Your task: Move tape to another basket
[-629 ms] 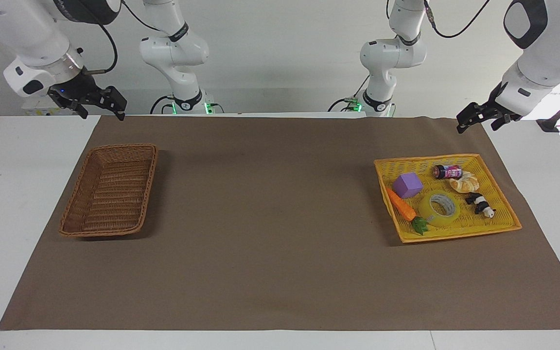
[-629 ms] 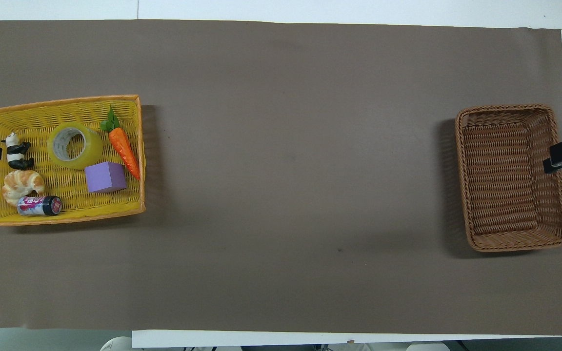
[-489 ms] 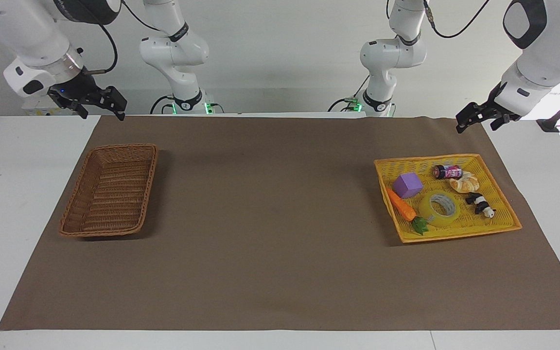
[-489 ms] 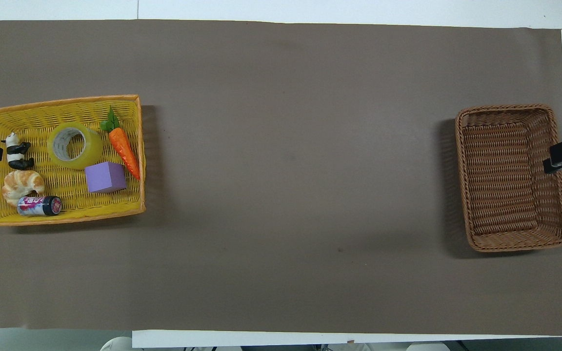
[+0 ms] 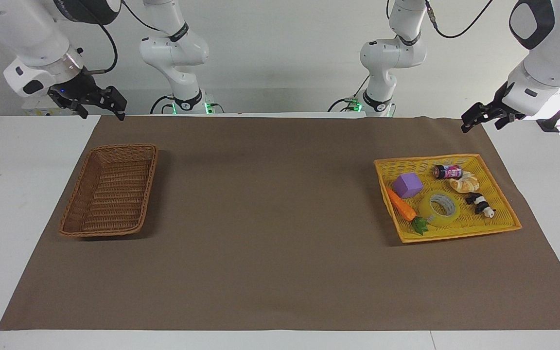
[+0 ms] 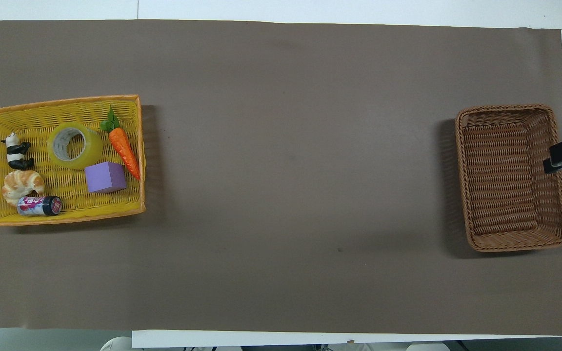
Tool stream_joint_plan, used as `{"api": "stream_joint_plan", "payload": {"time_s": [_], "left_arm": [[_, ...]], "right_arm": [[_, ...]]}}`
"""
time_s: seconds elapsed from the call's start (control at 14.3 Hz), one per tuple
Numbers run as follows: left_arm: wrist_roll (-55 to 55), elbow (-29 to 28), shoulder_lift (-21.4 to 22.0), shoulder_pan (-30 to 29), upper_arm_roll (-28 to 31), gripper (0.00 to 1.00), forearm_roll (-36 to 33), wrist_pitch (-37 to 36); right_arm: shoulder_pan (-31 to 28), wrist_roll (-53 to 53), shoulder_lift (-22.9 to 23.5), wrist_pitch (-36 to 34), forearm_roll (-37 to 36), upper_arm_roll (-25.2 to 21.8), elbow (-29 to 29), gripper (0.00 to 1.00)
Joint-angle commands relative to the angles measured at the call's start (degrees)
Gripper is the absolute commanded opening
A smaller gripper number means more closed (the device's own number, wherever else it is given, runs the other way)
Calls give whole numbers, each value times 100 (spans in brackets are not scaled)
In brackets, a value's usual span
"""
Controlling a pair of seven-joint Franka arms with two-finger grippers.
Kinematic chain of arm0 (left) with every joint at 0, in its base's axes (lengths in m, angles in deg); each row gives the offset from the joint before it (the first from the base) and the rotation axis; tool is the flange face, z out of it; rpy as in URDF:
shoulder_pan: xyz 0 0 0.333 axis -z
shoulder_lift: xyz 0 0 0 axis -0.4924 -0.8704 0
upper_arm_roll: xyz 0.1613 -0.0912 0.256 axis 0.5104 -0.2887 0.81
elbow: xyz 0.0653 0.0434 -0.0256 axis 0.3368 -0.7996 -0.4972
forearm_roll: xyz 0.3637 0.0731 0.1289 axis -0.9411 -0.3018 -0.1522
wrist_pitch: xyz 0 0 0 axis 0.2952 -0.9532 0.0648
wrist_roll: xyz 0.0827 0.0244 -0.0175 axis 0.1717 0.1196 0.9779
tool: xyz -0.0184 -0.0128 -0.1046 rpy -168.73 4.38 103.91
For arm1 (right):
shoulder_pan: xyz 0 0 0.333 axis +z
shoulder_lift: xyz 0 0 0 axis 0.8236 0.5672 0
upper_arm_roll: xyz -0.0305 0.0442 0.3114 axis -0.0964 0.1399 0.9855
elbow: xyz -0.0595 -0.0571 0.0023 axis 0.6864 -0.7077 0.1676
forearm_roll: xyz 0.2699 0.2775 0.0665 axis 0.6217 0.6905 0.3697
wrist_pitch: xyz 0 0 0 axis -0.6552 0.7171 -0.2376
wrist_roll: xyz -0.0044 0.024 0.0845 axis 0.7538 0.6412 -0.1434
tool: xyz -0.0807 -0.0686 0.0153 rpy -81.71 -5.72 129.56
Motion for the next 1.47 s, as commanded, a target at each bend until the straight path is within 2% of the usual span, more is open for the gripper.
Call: {"api": "stream_joint_plan", "payload": {"time_s": [0.0, 0.21, 0.28, 0.35, 0.49, 0.7, 0.84, 0.98, 1.26, 1.4], "left_arm": [[61, -103, 84, -10, -23, 100, -97, -81], [87, -129, 111, 60, -49, 100, -97, -117], [122, -294, 198, 51, -58, 100, -97, -12], [105, -601, 329, -1, -67, 100, -97, 380], [61, -1592, 680, -28, -23, 100, -88, 1758], [-62, -2456, 638, -195, -23, 100, -88, 3035], [-71, -3036, 463, -204, -23, 100, -88, 4044], [-71, -3214, 34, -230, -23, 100, -88, 4793], [-27, -3170, -529, -422, -23, 98, -88, 5471], [-27, -3135, -732, -441, -23, 91, -88, 5596]], "right_arm": [[-73, 117, -111, -15, -5, 59, 122, 100], [-73, 117, -110, -15, -5, 59, 122, 100], [-73, 117, -111, -15, -5, 59, 122, 100], [-73, 117, -111, -15, -5, 59, 122, 100], [-73, 117, -111, -15, -5, 59, 122, 100], [-73, 117, -111, -15, -5, 59, 122, 100], [-73, 117, -111, -15, -5, 59, 122, 100], [-73, 117, -111, -15, -5, 59, 122, 100], [-73, 117, -102, -15, -5, 68, 122, 100], [-73, 117, -111, -15, -5, 59, 122, 100]]}}
